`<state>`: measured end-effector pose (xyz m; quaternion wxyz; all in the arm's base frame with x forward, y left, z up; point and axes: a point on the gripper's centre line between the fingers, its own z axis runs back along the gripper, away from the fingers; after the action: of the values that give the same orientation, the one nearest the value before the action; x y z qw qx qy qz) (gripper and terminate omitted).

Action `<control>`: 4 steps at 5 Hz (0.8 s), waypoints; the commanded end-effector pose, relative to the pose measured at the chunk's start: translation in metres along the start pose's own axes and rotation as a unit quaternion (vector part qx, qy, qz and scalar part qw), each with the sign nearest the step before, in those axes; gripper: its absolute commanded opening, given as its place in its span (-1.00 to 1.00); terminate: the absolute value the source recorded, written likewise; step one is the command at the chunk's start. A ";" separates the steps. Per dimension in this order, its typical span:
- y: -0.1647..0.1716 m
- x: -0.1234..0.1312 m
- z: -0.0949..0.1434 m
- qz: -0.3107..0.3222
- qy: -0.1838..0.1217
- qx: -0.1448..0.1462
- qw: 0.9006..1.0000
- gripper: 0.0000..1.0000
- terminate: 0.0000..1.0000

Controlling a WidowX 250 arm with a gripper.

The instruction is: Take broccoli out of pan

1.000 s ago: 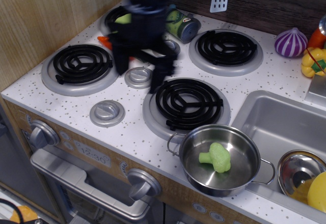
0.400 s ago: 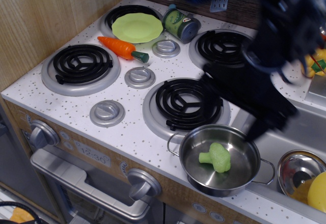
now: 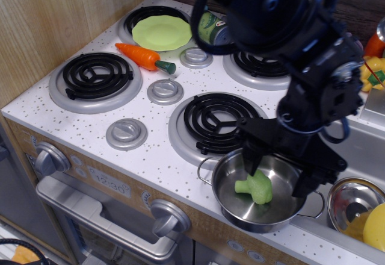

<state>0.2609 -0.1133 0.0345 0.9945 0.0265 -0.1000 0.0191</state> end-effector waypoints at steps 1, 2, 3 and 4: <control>0.008 0.000 -0.004 0.003 -0.011 -0.006 1.000 1.00 -1.00; 0.010 -0.003 -0.010 0.009 -0.017 -0.011 1.000 1.00 -1.00; 0.010 -0.002 -0.018 0.025 -0.022 -0.024 0.999 1.00 -1.00; 0.011 -0.002 -0.023 0.036 -0.023 -0.036 0.998 1.00 -1.00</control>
<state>0.2584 -0.1006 0.0030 0.9925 -0.0061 -0.1092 0.0543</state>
